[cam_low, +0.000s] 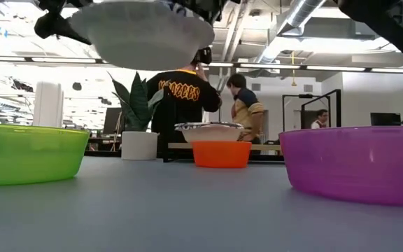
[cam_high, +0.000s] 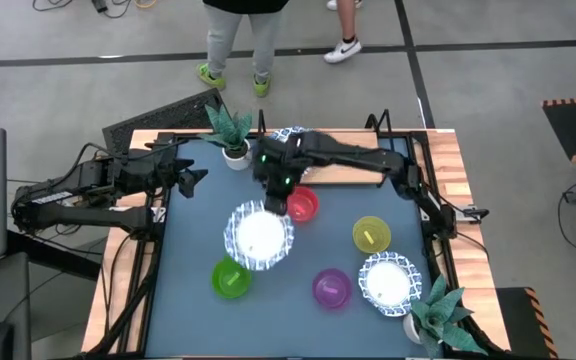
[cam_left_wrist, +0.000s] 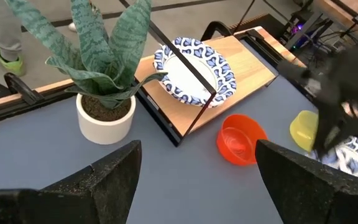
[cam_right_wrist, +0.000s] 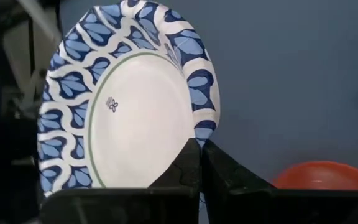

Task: Place and stack bowls onto a shelf
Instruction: Stack the white patterned bowl on top of the white patterned bowl on the shelf

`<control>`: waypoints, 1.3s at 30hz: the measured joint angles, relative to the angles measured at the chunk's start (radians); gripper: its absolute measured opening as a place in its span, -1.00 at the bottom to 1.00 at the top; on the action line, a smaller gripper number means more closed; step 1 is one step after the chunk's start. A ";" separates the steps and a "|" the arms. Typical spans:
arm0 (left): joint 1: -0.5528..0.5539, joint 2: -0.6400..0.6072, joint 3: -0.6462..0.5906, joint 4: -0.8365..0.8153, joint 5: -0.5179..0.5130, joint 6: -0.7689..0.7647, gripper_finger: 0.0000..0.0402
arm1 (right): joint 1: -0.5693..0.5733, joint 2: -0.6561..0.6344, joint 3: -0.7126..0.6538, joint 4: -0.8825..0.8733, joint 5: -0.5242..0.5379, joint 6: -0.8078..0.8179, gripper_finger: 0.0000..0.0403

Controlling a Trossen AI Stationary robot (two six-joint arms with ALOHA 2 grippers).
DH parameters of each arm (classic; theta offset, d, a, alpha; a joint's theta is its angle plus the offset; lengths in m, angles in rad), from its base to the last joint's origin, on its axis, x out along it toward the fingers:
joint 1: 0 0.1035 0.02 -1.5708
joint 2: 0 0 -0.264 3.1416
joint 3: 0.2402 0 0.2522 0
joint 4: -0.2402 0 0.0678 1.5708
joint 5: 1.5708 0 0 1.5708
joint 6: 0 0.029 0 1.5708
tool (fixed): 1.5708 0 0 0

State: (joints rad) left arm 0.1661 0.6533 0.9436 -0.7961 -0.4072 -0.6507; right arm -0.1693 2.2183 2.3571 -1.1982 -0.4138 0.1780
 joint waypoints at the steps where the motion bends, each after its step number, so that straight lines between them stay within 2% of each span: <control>1: 0.000 0.000 0.000 0.000 0.000 -0.005 0.50 | -0.013 -0.010 -0.003 0.006 0.000 0.012 -0.89; 6: 0.000 0.000 0.000 0.000 0.000 -0.037 0.50 | -0.078 -0.060 -0.012 -0.010 0.063 0.040 -0.89; 15: 0.000 0.001 0.000 0.001 0.000 -0.054 0.50 | -0.210 -0.135 -0.013 -0.004 0.241 0.086 -0.89; 30: 0.000 0.001 0.000 0.000 0.000 -0.066 0.50 | -0.534 -0.176 -0.013 0.031 0.252 0.170 -0.89; 34: 0.000 0.001 0.000 0.000 0.000 -0.065 0.50 | -0.587 -0.172 -0.041 0.047 0.203 0.165 -0.89; 39: 0.000 0.001 0.000 0.000 -0.001 -0.065 0.50 | -0.608 -0.169 -0.149 0.124 0.125 0.165 -0.89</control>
State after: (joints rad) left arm 0.1661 0.6544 0.9436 -0.7965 -0.4079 -0.7158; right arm -0.7775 2.0491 2.2084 -1.0741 -0.2885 0.3431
